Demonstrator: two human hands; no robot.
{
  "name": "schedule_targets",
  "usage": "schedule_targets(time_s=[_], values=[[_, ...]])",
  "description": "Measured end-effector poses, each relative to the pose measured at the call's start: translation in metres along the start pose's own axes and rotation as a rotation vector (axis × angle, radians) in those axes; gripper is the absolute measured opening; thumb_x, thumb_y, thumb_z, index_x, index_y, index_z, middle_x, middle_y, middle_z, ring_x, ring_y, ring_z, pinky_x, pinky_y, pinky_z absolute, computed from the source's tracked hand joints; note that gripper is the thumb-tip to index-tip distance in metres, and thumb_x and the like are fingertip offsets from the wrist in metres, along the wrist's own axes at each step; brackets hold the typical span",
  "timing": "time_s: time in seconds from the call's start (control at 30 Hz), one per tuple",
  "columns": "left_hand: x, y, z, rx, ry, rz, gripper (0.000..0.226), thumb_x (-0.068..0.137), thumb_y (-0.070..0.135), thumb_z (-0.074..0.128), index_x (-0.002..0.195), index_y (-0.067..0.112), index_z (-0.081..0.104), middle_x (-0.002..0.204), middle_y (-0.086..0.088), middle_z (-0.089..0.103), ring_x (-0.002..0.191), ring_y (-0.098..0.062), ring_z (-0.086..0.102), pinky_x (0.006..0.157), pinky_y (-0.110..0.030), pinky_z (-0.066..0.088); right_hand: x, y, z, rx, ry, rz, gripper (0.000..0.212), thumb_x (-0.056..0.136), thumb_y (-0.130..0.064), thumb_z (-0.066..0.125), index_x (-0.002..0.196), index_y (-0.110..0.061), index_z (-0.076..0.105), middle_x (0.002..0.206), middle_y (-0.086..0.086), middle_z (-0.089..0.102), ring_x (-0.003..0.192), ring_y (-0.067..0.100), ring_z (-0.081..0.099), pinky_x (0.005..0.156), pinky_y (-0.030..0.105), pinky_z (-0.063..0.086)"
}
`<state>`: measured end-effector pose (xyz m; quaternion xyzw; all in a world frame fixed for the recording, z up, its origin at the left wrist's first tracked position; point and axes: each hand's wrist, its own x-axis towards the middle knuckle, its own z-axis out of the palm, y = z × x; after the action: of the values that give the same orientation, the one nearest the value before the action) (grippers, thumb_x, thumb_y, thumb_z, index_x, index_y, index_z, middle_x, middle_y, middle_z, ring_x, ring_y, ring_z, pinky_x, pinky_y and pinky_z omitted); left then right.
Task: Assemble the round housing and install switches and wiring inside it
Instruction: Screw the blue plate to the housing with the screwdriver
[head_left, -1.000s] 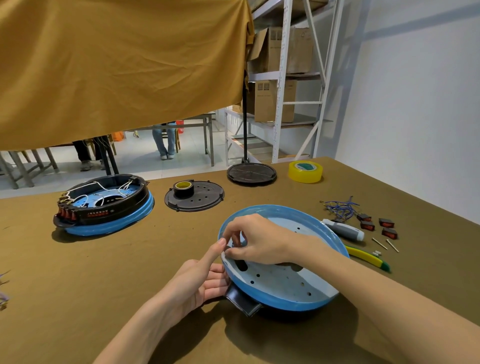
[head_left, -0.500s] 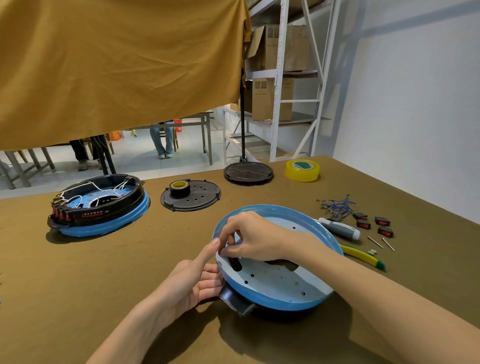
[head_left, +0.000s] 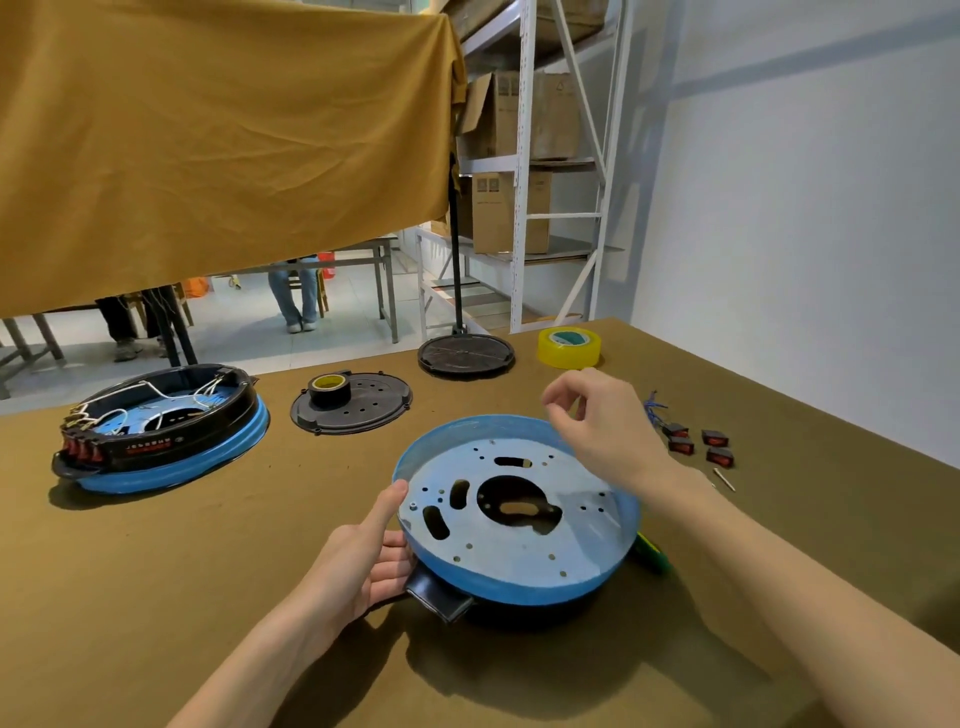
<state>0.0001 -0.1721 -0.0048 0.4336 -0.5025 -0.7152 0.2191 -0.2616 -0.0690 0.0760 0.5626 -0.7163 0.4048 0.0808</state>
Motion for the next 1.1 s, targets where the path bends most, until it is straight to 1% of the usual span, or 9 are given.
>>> schedule_targets(time_s=[0.1, 0.23, 0.33, 0.47, 0.57, 0.63, 0.8, 1.0, 1.1], values=[[-0.004, 0.003, -0.003, -0.032, -0.010, -0.013, 0.077, 0.072, 0.068, 0.074, 0.100, -0.003, 0.066, 0.069, -0.013, 0.072, 0.053, -0.020, 0.069, 0.048, -0.025, 0.056, -0.001, 0.035, -0.015, -0.238, 0.032, 0.178, 0.015, 0.095, -0.017, 0.060, 0.104, -0.018, 0.072, 0.101, 0.003, 0.065, 0.093, 0.020, 0.060, 0.086, 0.041, 0.049], [-0.007, 0.006, -0.005, -0.044, 0.009, -0.019, 0.078, 0.072, 0.065, 0.074, 0.104, -0.006, 0.065, 0.070, -0.015, 0.072, 0.053, -0.022, 0.069, 0.048, -0.026, 0.057, -0.003, 0.077, -0.019, -0.658, -0.326, 0.439, 0.035, 0.097, -0.039, 0.058, 0.122, -0.015, 0.056, 0.130, 0.016, 0.057, 0.121, 0.038, 0.053, 0.101, 0.046, 0.040], [-0.007, 0.006, -0.005, -0.040, 0.008, -0.022, 0.081, 0.070, 0.065, 0.075, 0.105, -0.007, 0.066, 0.072, -0.017, 0.072, 0.054, -0.023, 0.069, 0.048, -0.027, 0.058, -0.008, 0.096, -0.014, -0.764, -0.470, 0.414, 0.028, 0.098, -0.038, 0.058, 0.115, -0.017, 0.053, 0.129, 0.013, 0.060, 0.123, 0.037, 0.053, 0.103, 0.047, 0.038], [-0.007, 0.007, -0.006, -0.038, -0.007, -0.026, 0.078, 0.071, 0.065, 0.075, 0.102, -0.007, 0.065, 0.066, -0.014, 0.069, 0.049, -0.021, 0.066, 0.045, -0.025, 0.055, -0.004, 0.106, -0.013, -0.832, -0.451, 0.326, 0.021, 0.100, -0.039, 0.057, 0.096, -0.020, 0.049, 0.116, 0.009, 0.064, 0.112, 0.033, 0.058, 0.093, 0.042, 0.041], [-0.004, 0.007, -0.007, -0.044, -0.016, -0.031, 0.075, 0.072, 0.064, 0.075, 0.096, -0.006, 0.066, 0.063, -0.014, 0.067, 0.046, -0.020, 0.063, 0.044, -0.024, 0.054, -0.001, 0.108, -0.017, -0.611, -0.356, 0.371, 0.026, 0.102, -0.041, 0.052, 0.094, -0.016, 0.055, 0.099, 0.009, 0.065, 0.091, 0.029, 0.063, 0.073, 0.037, 0.042], [-0.003, 0.007, -0.007, -0.056, -0.023, -0.040, 0.071, 0.071, 0.063, 0.076, 0.088, -0.005, 0.067, 0.060, -0.013, 0.064, 0.043, -0.020, 0.060, 0.042, -0.024, 0.053, 0.003, 0.101, -0.022, -0.316, -0.132, 0.410, 0.020, 0.101, -0.034, 0.055, 0.097, -0.015, 0.058, 0.095, 0.007, 0.065, 0.081, 0.024, 0.062, 0.061, 0.033, 0.043], [0.001, 0.006, -0.008, -0.068, -0.053, -0.041, 0.060, 0.070, 0.063, 0.076, 0.052, 0.005, 0.074, 0.053, -0.008, 0.058, 0.039, -0.018, 0.055, 0.039, -0.022, 0.049, 0.028, 0.041, -0.039, 0.349, 0.336, 0.307, 0.025, 0.097, -0.041, 0.067, 0.103, -0.016, 0.065, 0.095, 0.003, 0.072, 0.082, 0.017, 0.068, 0.061, 0.020, 0.053], [-0.001, 0.008, -0.010, -0.023, -0.104, -0.036, 0.061, 0.065, 0.068, 0.076, 0.051, 0.008, 0.074, 0.056, -0.007, 0.060, 0.042, -0.017, 0.057, 0.041, -0.022, 0.050, 0.040, -0.050, -0.021, 0.610, 0.507, 0.026, 0.018, 0.106, -0.040, 0.053, 0.093, -0.028, 0.053, 0.075, -0.002, 0.063, 0.069, 0.022, 0.058, 0.063, 0.031, 0.051], [-0.001, 0.008, -0.012, 0.001, -0.110, -0.036, 0.065, 0.065, 0.069, 0.077, 0.069, 0.004, 0.075, 0.064, -0.012, 0.065, 0.048, -0.019, 0.062, 0.045, -0.023, 0.053, 0.041, -0.082, 0.000, 0.779, 0.410, -0.031, 0.020, 0.109, -0.039, 0.047, 0.095, -0.025, 0.050, 0.077, 0.004, 0.067, 0.072, 0.031, 0.066, 0.055, 0.027, 0.052]])
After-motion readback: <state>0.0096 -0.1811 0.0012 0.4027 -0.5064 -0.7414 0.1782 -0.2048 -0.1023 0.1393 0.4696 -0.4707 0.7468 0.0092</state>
